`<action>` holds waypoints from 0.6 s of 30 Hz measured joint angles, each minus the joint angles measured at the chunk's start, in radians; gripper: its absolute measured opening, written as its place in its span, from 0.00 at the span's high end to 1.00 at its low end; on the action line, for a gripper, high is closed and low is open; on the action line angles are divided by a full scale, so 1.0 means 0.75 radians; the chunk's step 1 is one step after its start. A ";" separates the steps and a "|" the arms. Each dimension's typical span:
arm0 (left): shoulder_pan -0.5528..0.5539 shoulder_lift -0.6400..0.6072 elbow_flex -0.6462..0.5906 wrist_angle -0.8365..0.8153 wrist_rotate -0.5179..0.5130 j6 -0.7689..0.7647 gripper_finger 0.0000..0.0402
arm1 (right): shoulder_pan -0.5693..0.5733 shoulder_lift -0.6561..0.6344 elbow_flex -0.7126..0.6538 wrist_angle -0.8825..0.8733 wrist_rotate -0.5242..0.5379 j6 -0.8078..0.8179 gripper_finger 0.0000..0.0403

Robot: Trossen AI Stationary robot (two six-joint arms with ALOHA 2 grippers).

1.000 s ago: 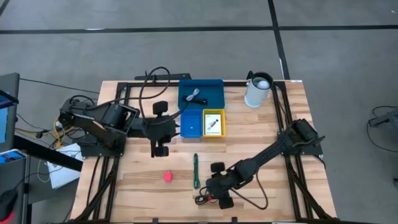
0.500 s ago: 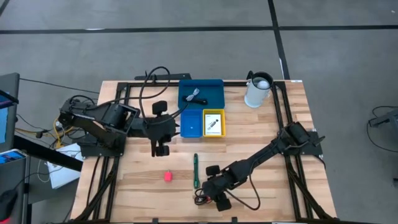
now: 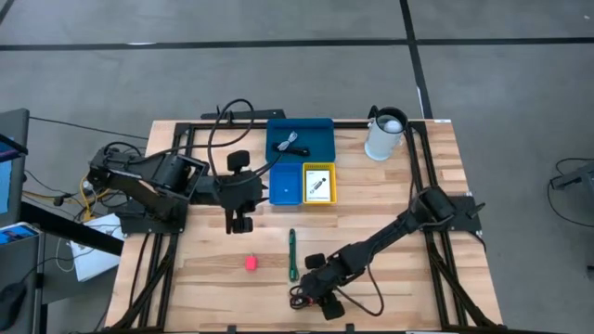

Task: Pick and place items into bin
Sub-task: Put the black charger cable into the dark blue bin

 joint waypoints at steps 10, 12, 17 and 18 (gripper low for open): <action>0.000 0.001 0.000 -0.009 0.004 -0.022 0.74 | -0.061 0.038 0.006 0.072 -0.183 0.031 0.78; -0.001 0.001 0.000 -0.011 0.004 -0.030 0.74 | -0.066 0.009 0.002 0.021 -0.171 0.022 0.88; 0.000 0.001 0.000 -0.041 0.004 -0.051 0.74 | -0.075 -0.075 0.000 -0.094 -0.082 0.000 0.93; 0.000 0.001 0.000 -0.041 0.004 -0.052 0.74 | -0.078 -0.102 0.001 -0.132 -0.045 -0.001 0.92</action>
